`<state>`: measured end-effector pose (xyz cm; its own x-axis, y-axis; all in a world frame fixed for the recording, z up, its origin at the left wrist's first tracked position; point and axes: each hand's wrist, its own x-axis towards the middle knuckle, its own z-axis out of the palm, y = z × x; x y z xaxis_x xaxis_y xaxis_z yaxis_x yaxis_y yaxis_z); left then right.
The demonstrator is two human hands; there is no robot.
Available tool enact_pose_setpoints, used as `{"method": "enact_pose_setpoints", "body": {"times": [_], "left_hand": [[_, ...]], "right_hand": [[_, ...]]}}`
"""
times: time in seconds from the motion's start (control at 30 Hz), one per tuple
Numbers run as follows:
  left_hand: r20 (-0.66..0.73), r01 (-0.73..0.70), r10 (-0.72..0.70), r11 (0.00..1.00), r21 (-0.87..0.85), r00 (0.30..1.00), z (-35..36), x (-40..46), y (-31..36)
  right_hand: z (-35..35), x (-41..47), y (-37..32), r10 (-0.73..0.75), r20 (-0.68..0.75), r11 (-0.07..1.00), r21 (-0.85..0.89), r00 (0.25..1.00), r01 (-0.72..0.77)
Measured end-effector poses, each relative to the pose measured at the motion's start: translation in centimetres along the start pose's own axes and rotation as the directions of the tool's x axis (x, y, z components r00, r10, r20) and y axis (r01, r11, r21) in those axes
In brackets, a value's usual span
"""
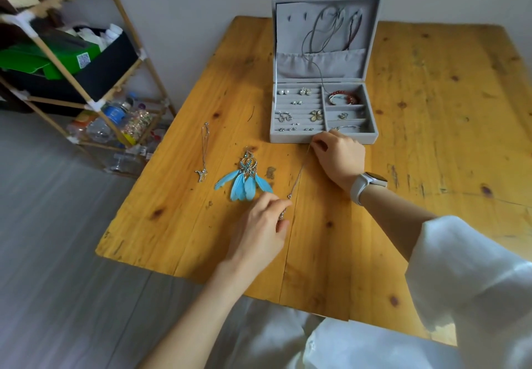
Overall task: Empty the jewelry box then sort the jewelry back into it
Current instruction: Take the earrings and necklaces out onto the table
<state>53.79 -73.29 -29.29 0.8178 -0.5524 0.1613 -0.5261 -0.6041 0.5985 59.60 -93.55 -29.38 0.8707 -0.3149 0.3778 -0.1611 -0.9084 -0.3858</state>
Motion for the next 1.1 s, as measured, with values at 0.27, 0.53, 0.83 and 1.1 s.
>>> {"method": "enact_pose_setpoints", "body": {"times": [0.27,0.53,0.83,1.1], "left_hand": [[-0.026,-0.056,0.058,0.997,0.05,0.998,-0.6,-0.4,-0.8],[-0.103,-0.044,0.049,0.998,0.049,0.993,-4.2,8.9,1.1],[-0.153,-0.118,0.155,0.967,0.226,0.976,-6.9,25.1,4.0],[-0.257,0.021,0.116,0.88,0.475,0.959,-5.7,32.6,2.4]], "right_hand": [[-1.1,-1.8,1.3,-0.227,0.126,0.973,0.055,0.966,0.222],[-5.4,3.1,0.5,-0.114,0.075,0.961,0.26,0.991,0.091],[-8.0,13.7,1.5,0.197,-0.079,0.926,0.343,0.977,-0.158],[-5.1,20.5,2.4,0.301,-0.125,0.933,0.246,0.945,-0.265]]}}
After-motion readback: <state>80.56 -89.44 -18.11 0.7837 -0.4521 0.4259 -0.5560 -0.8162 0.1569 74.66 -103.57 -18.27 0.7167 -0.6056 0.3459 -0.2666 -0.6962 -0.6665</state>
